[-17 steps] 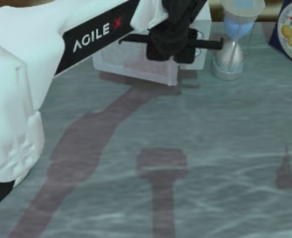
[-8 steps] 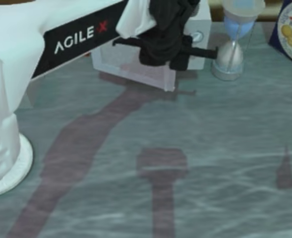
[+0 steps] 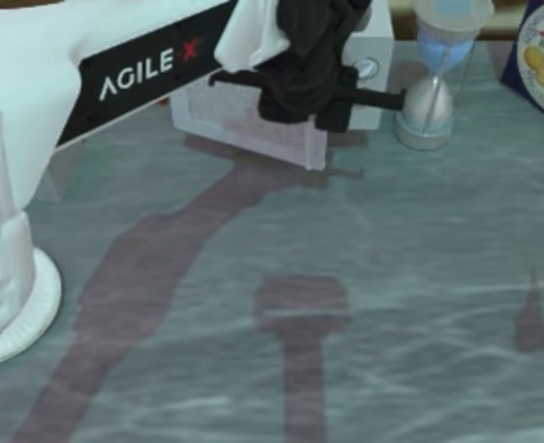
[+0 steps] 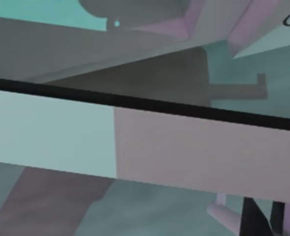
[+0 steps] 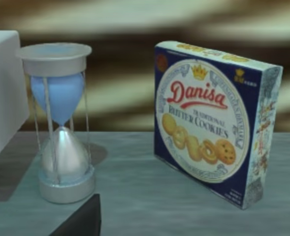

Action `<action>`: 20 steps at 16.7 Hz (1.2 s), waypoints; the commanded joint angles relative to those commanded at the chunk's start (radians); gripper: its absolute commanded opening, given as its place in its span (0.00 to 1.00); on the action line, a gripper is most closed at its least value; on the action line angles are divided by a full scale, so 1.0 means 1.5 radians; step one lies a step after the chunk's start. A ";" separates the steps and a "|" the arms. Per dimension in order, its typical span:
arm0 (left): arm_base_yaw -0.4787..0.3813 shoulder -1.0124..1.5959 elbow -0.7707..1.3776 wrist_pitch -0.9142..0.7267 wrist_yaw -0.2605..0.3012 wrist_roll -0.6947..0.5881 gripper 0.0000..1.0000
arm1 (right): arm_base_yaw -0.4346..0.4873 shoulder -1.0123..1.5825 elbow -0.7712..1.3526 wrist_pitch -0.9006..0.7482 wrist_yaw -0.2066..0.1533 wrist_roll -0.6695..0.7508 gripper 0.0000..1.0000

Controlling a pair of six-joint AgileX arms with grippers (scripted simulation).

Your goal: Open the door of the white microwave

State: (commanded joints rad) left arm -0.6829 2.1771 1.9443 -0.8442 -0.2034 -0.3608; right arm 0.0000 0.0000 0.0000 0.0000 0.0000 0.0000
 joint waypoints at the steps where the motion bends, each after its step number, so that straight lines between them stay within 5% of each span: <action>1: 0.000 0.000 0.000 0.000 0.000 0.000 0.00 | 0.000 0.000 0.000 0.000 0.000 0.000 1.00; 20: -0.002 -0.006 -0.011 0.006 0.007 0.005 0.00 | 0.000 0.000 0.000 0.000 0.000 0.000 1.00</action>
State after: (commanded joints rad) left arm -0.6864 2.1678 1.9284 -0.8349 -0.1932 -0.3535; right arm 0.0000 0.0000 0.0000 0.0000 0.0000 0.0000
